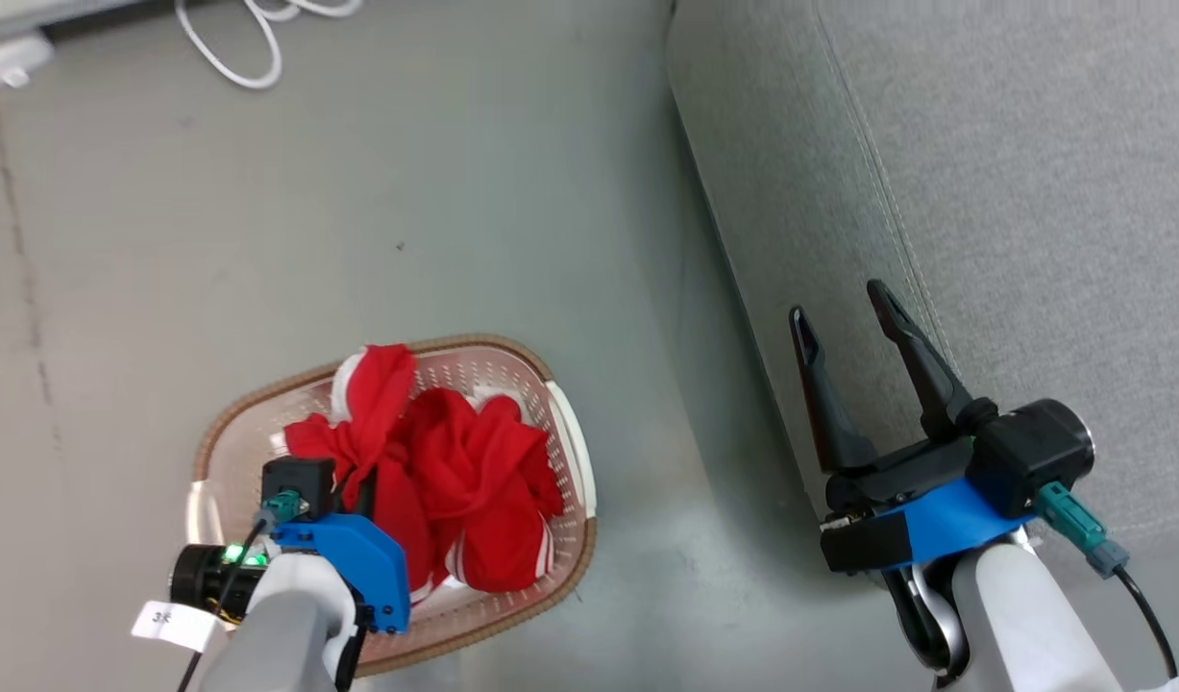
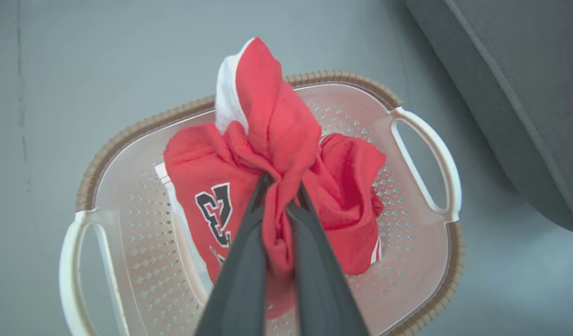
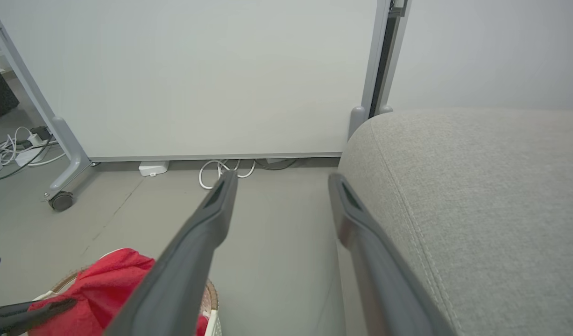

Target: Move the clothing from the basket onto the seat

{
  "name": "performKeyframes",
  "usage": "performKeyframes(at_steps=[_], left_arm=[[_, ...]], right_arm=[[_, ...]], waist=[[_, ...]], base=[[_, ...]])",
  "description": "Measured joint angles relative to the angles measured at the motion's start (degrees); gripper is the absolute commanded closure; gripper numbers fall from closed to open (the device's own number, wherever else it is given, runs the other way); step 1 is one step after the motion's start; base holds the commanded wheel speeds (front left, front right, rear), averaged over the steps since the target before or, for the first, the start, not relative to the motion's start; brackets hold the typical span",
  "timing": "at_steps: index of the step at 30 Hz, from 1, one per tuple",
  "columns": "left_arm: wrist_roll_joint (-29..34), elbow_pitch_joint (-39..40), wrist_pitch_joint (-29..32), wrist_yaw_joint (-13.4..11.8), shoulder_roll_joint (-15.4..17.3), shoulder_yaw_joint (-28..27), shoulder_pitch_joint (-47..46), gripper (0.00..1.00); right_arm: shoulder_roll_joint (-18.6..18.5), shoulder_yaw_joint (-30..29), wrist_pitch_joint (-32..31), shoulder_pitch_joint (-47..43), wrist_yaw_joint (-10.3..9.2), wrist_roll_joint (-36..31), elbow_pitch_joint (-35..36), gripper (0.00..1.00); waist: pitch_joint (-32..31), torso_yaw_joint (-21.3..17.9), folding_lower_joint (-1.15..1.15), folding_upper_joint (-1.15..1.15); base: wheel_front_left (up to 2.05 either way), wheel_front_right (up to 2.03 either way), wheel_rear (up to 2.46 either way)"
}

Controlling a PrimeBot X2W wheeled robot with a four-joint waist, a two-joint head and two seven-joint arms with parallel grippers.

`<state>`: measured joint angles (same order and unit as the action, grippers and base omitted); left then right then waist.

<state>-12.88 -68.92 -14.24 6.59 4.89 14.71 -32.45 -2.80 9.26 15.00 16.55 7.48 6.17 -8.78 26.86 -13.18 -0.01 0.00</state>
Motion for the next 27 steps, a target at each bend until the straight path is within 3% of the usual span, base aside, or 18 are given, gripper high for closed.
performKeyframes(at_steps=[10,17,27], left_arm=[[-3.2,7.2,-0.7,0.6,-1.8,4.6,4.9,1.00],[-7.5,16.9,-0.7,0.6,-2.0,12.7,7.7,1.00],[-12.9,22.9,0.1,0.6,-2.0,22.3,5.8,1.00]], right_arm=[[0.0,-1.3,0.0,-4.3,0.00,-1.5,-2.4,0.00],[0.0,-2.1,0.0,-6.9,0.00,-1.9,-3.6,0.00],[0.0,-2.4,-0.5,-9.4,0.00,-1.7,-3.8,0.00]], waist=[[-9.8,4.7,-0.01,0.00],[-15.8,8.3,-0.01,0.00],[-21.8,12.2,-0.01,0.00]], base=[[0.00,0.00,0.00],[0.00,0.00,0.00],[0.00,0.00,0.00]])
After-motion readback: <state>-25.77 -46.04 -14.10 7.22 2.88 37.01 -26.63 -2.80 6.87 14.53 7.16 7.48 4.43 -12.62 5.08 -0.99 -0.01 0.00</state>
